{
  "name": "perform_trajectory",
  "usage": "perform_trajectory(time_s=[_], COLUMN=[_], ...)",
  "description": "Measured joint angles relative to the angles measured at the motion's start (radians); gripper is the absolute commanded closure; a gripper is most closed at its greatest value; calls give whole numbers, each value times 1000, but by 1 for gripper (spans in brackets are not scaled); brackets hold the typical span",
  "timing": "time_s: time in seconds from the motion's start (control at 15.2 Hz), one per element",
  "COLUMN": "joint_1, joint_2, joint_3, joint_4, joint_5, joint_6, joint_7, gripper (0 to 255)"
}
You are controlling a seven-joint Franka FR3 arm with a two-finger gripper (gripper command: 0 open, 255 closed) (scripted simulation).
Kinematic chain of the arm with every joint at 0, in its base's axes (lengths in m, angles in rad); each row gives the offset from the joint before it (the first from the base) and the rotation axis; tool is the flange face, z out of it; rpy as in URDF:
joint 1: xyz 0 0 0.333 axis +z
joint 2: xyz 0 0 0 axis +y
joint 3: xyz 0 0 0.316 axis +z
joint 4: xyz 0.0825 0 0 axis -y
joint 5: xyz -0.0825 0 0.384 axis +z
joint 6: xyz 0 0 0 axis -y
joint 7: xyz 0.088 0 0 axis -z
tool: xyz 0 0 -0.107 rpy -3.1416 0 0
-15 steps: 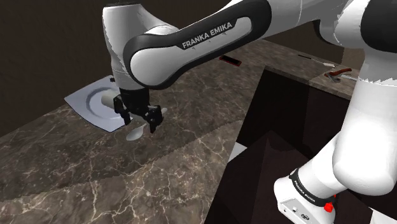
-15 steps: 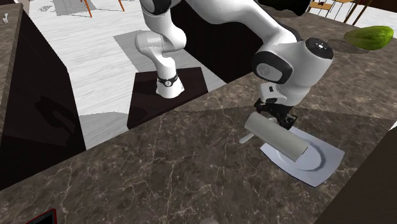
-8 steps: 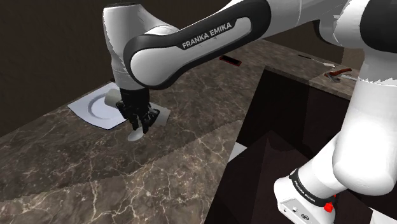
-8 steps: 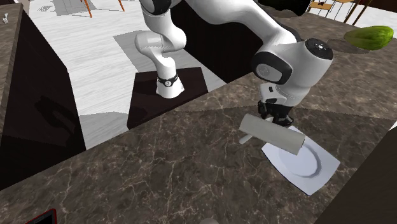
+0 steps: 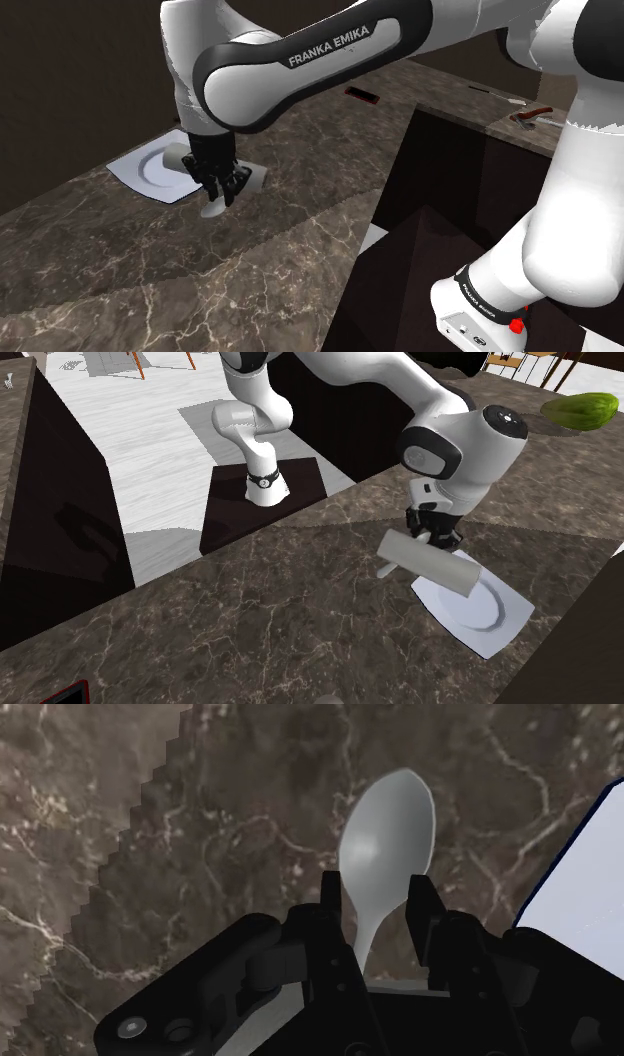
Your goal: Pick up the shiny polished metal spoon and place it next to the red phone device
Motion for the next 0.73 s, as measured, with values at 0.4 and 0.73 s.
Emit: perform_trajectory(time_s=[0.4,0.73], joint_1=[-4,-10], joint_2=[-29,-55], joint_3=[12,20], joint_4=[43,77], joint_5=[20,38], joint_6=[-67,-123], joint_7=[-6,-14], gripper=[255,255])
